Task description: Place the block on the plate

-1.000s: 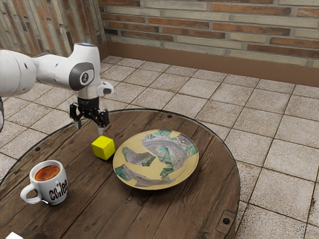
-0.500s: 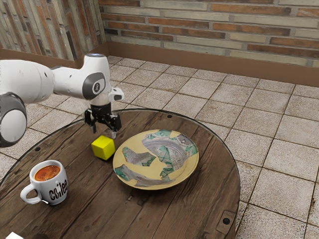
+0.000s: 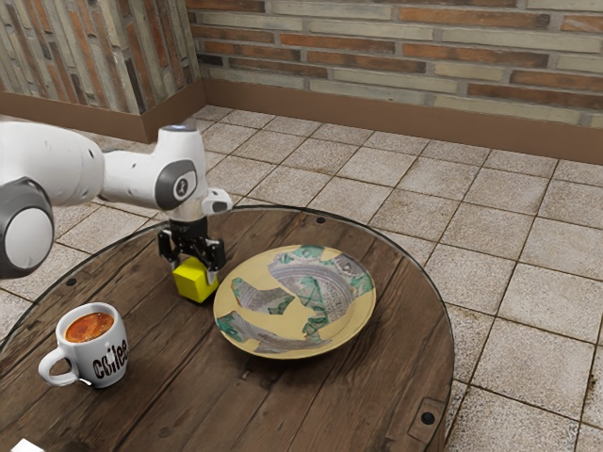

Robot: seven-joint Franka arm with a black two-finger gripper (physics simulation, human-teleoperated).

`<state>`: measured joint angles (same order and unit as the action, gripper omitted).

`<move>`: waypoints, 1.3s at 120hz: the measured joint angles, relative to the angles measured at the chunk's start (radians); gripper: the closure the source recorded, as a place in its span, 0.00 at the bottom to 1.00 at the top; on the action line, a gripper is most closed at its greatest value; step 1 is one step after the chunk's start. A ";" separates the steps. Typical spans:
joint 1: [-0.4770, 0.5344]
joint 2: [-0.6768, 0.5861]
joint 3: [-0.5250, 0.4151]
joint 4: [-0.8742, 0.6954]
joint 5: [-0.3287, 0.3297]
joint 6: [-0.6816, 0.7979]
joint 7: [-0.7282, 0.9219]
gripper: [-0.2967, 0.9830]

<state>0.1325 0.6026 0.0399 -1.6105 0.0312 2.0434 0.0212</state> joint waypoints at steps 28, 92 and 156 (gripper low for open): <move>-0.001 -0.002 0.000 0.001 -0.003 0.007 0.004 0.40; -0.108 -0.270 0.003 -0.042 0.009 -0.061 0.006 0.45; -0.310 -0.285 0.003 -0.137 0.007 -0.112 0.005 0.45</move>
<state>-0.1779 0.3174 0.0427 -1.7476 0.0378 1.9312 0.0264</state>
